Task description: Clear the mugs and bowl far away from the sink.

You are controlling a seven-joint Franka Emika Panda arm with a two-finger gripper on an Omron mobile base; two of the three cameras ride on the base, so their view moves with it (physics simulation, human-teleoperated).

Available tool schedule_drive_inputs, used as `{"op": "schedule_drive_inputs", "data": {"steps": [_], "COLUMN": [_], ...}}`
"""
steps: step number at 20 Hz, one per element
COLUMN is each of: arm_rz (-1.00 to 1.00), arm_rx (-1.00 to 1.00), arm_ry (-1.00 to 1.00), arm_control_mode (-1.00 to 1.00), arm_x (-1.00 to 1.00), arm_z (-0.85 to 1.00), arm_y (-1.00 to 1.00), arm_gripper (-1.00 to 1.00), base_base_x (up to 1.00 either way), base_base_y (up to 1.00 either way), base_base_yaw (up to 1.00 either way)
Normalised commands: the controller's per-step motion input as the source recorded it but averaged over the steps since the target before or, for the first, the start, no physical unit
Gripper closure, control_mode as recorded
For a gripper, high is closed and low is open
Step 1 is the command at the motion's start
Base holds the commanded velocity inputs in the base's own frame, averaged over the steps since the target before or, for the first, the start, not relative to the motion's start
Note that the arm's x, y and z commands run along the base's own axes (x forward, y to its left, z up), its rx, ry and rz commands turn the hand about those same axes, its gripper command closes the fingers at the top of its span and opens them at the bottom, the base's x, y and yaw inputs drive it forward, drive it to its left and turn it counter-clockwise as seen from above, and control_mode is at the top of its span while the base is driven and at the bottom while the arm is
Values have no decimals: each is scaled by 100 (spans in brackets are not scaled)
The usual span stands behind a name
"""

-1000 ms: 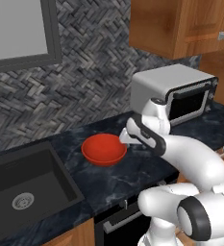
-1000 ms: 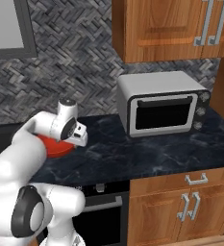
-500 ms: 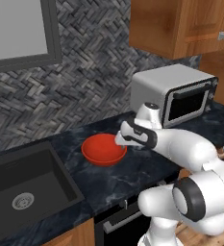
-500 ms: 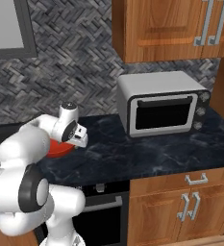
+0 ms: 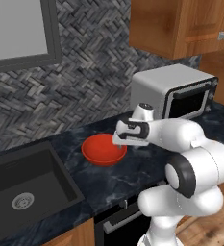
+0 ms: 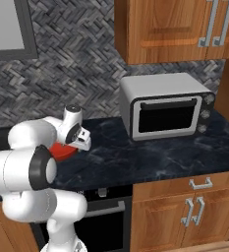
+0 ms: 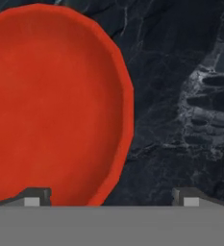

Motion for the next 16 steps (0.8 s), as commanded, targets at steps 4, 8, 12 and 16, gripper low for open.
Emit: {"op": "schedule_drive_inputs", "data": {"steps": [4,8,12,16], "arm_rz": [0,0,0,0], "arm_rx": [0,0,0,0], "arm_ry": [5,7,2,0], "arm_control_mode": [-100,-100,-100,-100], "arm_x": [8,5,6,14], "arm_z": [-31,-31,-26,-19], "arm_y": [1,0,4,16], "arm_gripper": [-100,-100,-100,-100], "base_base_x": [0,0,0,0], "base_base_y": [0,0,0,0], "base_base_yaw": [0,0,0,0]}}
